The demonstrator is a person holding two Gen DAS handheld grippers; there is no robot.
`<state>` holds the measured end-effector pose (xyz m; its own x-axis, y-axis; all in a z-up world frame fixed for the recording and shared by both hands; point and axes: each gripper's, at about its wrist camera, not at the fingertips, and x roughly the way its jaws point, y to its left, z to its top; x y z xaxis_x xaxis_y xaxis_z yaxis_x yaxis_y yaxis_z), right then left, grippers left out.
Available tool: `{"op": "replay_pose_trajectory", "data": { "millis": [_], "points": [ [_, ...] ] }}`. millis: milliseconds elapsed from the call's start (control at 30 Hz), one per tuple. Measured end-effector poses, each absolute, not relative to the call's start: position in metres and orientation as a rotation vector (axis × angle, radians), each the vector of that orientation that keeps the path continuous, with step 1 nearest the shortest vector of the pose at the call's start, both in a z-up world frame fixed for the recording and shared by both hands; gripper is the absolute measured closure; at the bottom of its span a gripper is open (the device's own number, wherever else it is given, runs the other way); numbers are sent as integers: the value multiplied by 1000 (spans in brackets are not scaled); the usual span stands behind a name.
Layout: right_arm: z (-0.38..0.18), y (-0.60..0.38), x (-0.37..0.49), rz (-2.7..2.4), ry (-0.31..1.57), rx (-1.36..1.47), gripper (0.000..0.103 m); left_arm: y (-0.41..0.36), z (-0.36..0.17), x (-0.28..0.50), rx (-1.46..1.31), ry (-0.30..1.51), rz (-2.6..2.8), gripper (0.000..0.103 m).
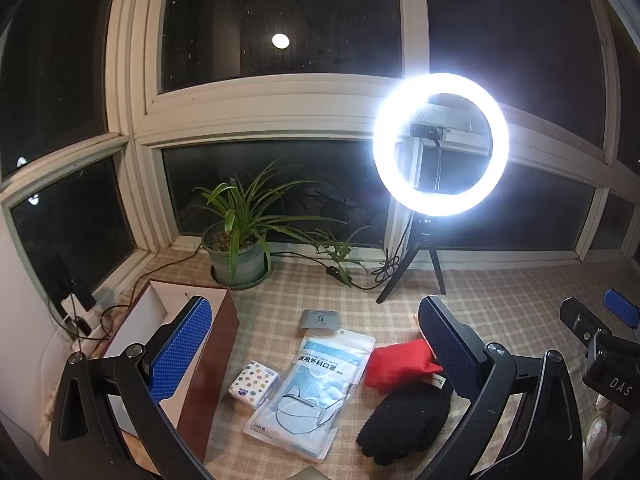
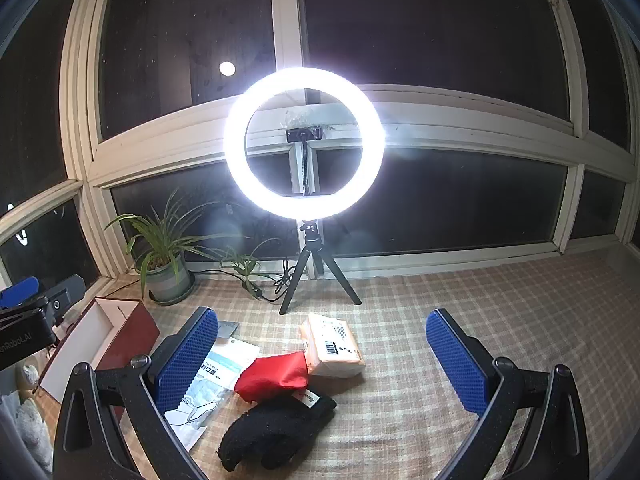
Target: Organize soft objects
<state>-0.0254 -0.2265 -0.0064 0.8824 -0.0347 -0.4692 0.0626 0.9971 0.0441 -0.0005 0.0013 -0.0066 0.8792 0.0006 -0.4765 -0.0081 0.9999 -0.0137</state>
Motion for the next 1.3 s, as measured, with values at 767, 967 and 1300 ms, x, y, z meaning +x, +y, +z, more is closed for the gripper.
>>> {"op": "replay_pose_trajectory", "data": {
  "millis": [767, 967, 1300],
  "points": [
    [-5, -230, -24, -57, 481, 65, 0, 1, -6, 1, -16, 495, 5, 0],
    [-5, -230, -24, -56, 480, 62, 0, 1, -6, 1, -14, 494, 5, 0],
    [-5, -230, -25, -59, 479, 61, 0, 1, -6, 2, -15, 493, 7, 0]
  ]
}}
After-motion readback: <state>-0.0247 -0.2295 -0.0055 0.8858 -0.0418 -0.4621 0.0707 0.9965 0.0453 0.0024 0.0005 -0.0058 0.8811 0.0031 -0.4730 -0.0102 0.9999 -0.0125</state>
